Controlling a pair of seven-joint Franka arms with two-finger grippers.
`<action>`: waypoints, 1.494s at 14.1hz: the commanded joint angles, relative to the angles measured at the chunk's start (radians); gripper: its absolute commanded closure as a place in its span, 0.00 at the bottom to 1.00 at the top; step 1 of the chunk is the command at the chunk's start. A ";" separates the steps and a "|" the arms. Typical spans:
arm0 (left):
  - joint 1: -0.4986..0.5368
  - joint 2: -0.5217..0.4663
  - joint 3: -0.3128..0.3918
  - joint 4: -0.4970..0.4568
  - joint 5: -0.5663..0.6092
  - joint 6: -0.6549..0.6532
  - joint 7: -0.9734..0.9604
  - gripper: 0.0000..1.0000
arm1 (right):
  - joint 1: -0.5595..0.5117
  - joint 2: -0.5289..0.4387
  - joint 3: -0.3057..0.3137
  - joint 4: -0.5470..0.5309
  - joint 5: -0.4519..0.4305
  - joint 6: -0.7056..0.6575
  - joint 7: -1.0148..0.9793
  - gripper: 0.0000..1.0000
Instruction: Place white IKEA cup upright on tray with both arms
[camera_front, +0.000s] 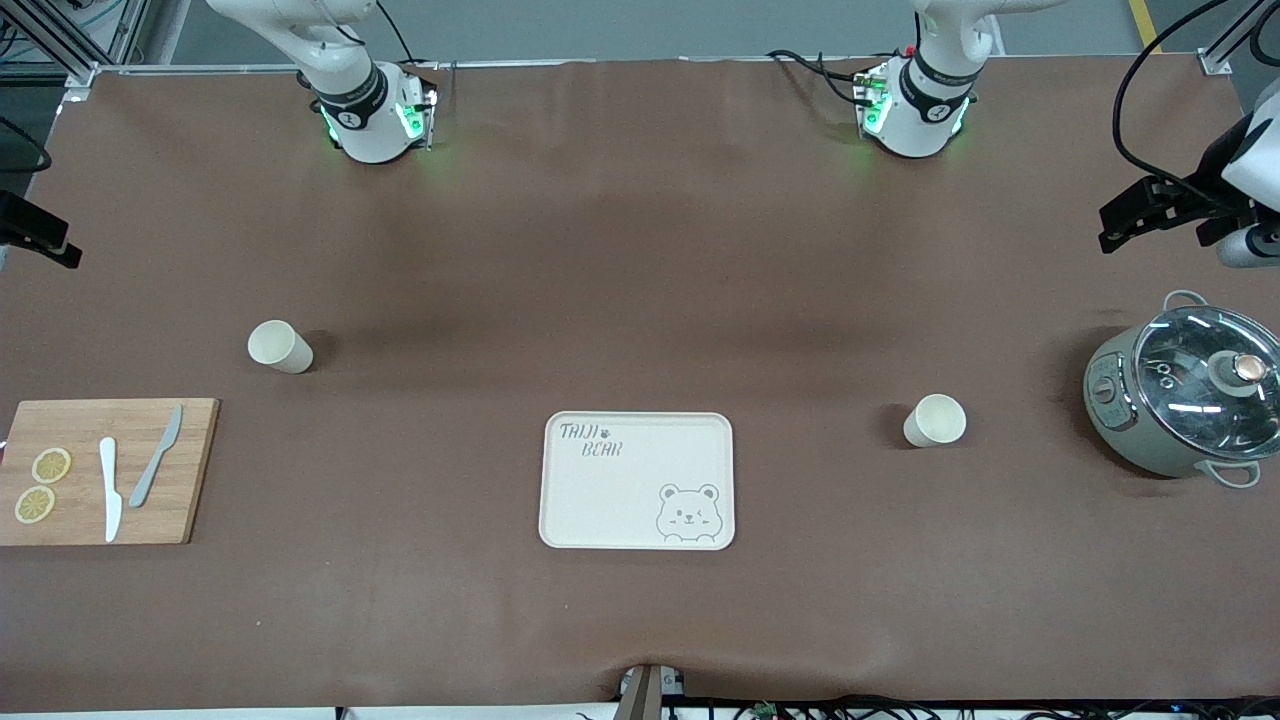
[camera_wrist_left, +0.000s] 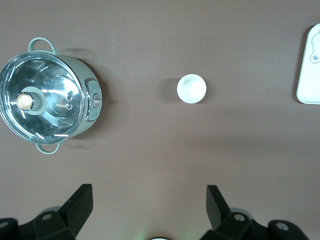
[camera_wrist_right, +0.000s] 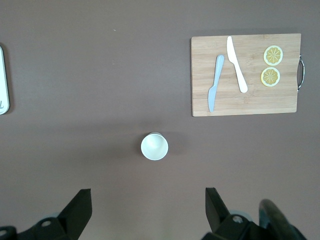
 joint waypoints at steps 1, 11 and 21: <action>0.007 0.018 0.000 -0.017 0.001 0.006 -0.010 0.00 | -0.015 -0.005 0.007 0.001 0.021 -0.005 0.009 0.00; 0.049 0.116 0.000 -0.150 0.003 0.210 -0.020 0.00 | -0.015 -0.005 0.007 0.001 0.021 -0.005 0.009 0.00; 0.015 0.296 -0.052 -0.394 -0.002 0.677 -0.157 0.00 | -0.015 -0.005 0.007 0.001 0.021 -0.004 0.009 0.00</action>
